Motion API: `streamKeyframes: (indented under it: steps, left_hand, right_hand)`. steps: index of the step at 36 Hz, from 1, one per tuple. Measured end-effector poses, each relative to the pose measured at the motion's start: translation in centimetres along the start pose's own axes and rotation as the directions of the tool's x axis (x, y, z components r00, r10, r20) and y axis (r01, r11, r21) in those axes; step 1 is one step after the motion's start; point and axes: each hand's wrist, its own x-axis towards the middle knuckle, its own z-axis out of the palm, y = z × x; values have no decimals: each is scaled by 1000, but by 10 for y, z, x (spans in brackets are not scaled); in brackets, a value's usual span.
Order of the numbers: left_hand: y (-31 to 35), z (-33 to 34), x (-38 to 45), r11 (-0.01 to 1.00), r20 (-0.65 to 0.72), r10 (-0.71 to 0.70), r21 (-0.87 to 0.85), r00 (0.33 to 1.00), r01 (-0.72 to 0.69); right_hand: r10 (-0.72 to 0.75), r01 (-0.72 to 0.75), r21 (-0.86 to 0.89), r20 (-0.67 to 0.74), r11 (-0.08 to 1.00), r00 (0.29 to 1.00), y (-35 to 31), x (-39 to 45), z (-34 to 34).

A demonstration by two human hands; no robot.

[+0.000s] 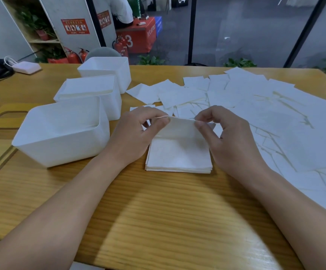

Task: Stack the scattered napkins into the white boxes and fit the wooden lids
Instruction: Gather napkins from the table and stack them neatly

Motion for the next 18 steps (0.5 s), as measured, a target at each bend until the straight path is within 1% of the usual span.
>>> streamKeyframes:
  steps: [2, 5, 7, 10, 12, 14, 16, 18]
  left_hand:
    - [2, 0, 0, 998, -16, 13, -61, 1000, -14]
    - [5, -2, 0, 989, -49, 15, -147, 999, -22]
    - [6, -4, 0, 979, -38, 6, -201, 999, -14]
    - [8, -7, 0, 973, 14, -7, -232, 1000, 10]
    - [8, -9, 0, 974, 89, -34, -219, 995, 53]
    - [7, -10, 0, 985, 163, -62, -150, 985, 87]
    - [5, -9, -1, 992, 212, -79, -79, 974, 98]
    - [2, -8, 0, 994, 244, -92, -30, 966, 102]
  right_hand:
    - [26, -24, 75, -19, 997, 999, -3, -1, -2]
    - [17, -9, 147, -58, 989, 998, -8, -1, -5]
    - [40, -25, 203, -68, 979, 997, -8, 0, -6]
    - [121, -107, 255, -40, 961, 992, -4, 3, -8]
    - [159, -160, 223, 24, 962, 987, 1, 4, -8]
    - [184, -198, 143, 108, 970, 977, 5, 4, -7]
    - [197, -211, 56, 185, 976, 963, 8, 2, -6]
    - [190, -195, -1, 219, 981, 957, 9, 1, -3]
